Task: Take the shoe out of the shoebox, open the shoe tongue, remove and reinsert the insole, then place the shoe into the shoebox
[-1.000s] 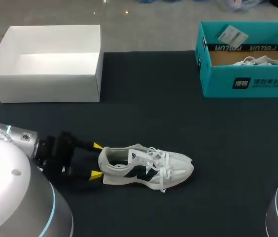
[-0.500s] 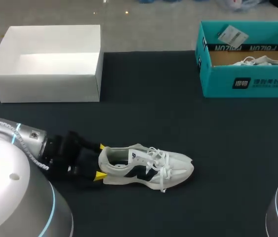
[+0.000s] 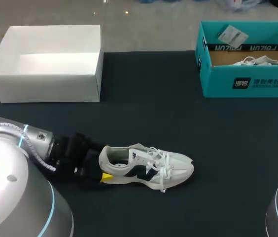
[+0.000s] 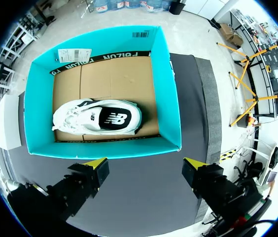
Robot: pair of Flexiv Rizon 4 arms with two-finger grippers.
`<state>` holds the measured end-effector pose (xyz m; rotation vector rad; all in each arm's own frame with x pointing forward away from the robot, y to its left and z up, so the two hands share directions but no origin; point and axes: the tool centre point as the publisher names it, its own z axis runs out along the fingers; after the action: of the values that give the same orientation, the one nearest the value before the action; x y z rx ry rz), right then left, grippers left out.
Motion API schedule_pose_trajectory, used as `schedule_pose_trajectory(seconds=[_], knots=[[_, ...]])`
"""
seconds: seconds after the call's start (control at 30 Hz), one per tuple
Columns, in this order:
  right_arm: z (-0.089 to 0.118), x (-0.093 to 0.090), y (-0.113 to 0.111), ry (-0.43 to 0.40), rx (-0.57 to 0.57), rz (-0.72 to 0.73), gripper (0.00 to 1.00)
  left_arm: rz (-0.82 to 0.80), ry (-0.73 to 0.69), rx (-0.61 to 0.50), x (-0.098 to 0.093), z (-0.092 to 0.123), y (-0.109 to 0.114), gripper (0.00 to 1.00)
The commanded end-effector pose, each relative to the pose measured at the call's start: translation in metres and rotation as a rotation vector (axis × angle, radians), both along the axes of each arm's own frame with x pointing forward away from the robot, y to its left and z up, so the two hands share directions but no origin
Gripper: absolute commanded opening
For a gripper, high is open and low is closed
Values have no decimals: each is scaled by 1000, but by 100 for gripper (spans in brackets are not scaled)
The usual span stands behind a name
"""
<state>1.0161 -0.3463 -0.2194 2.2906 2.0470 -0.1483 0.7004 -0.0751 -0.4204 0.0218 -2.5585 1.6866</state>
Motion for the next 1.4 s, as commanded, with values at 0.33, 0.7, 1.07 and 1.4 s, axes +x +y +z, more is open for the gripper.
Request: schedule_pose_trajectory(seconds=[0.33,0.7,1.07,1.4], knots=[[0,-1,0,-4,-1,0,100,42,1,6,-7,-9,-11,100],[0,-1,0,-4,-1,0,100,57,1,10,-4,-11,-11,0],[0,-1,0,-4,-1,0,100,64,13,7,-4,-10,-10,0],[-7,-1,17,22,-70,-11,100,64,13,7,-4,-10,-10,0]])
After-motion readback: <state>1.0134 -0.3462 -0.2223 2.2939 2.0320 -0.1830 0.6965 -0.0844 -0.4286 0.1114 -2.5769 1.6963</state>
